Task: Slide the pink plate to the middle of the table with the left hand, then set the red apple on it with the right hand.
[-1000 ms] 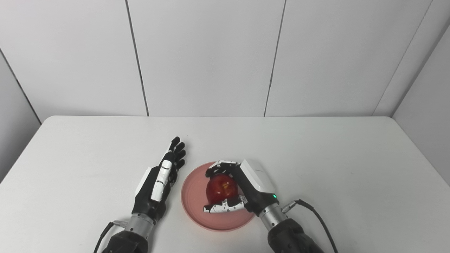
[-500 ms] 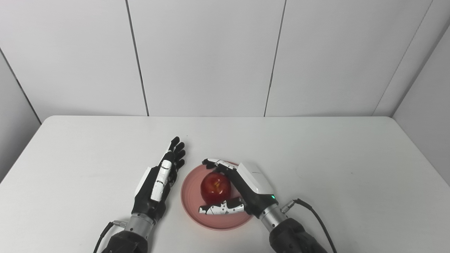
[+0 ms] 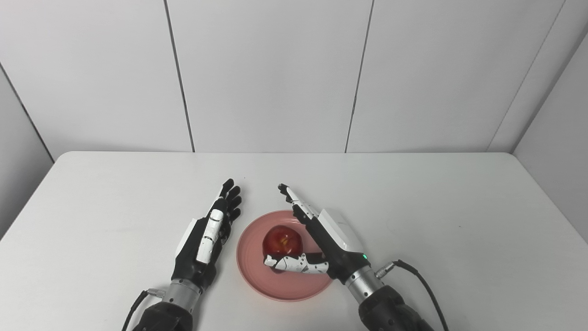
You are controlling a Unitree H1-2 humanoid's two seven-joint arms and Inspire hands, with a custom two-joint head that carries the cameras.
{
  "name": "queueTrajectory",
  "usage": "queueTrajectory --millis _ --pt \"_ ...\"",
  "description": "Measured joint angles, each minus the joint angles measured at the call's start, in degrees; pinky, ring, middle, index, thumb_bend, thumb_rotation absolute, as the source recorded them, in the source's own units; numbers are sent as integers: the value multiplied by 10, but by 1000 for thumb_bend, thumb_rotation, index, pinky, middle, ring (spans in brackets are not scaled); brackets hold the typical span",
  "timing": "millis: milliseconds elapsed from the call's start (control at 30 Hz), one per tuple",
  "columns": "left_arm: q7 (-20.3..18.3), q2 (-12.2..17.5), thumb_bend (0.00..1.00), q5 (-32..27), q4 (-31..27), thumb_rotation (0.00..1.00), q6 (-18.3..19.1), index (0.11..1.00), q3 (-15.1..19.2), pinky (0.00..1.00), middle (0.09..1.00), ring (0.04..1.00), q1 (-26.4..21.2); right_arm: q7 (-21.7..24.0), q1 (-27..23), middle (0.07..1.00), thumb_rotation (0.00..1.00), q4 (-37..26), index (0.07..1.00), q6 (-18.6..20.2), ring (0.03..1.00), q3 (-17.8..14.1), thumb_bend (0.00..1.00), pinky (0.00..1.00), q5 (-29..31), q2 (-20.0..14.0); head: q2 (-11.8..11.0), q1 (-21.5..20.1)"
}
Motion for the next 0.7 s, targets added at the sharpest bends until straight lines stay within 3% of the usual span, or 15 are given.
queueTrajectory --millis 100,133,167,233,267,333,433,700 --pt "0 0 583 0 0 1000 0 1000 0 1000 1000 1000 0 -4 7 989 876 0 1000 -9 944 -13 784 838 8 0 -1 -1" --pt "0 0 587 0 0 1000 0 1000 0 1000 1000 1000 0 -13 11 976 932 0 992 -13 789 -18 817 677 6 1 -1 -1" --pt "0 0 588 0 0 1000 0 1000 1 1000 1000 1000 0 -23 15 972 961 0 990 -14 732 -22 827 610 1 1 -1 -1" --pt "0 0 588 0 0 1000 1 1000 2 1000 1000 1000 0 -45 23 973 990 0 994 -14 721 -37 827 573 -16 4 -1 -1" --pt "0 0 589 0 0 1000 1 1000 2 1000 1000 1000 0 -47 26 987 958 0 997 -14 845 -43 782 743 -13 5 -2 -1" --pt "0 0 591 2 0 1000 1 1000 2 1000 1000 1000 0 -45 30 998 946 2 1000 -15 960 -58 717 907 22 6 -3 -1" --pt "1 0 593 3 0 1000 1 1000 2 1000 1000 1000 0 -43 31 1000 959 6 1000 -15 995 -77 689 958 59 6 -2 0" --pt "1 0 586 2 0 1000 2 1000 8 1000 1000 1000 -1 -45 31 1000 1000 11 1000 -15 987 -108 655 964 101 20 0 -5"
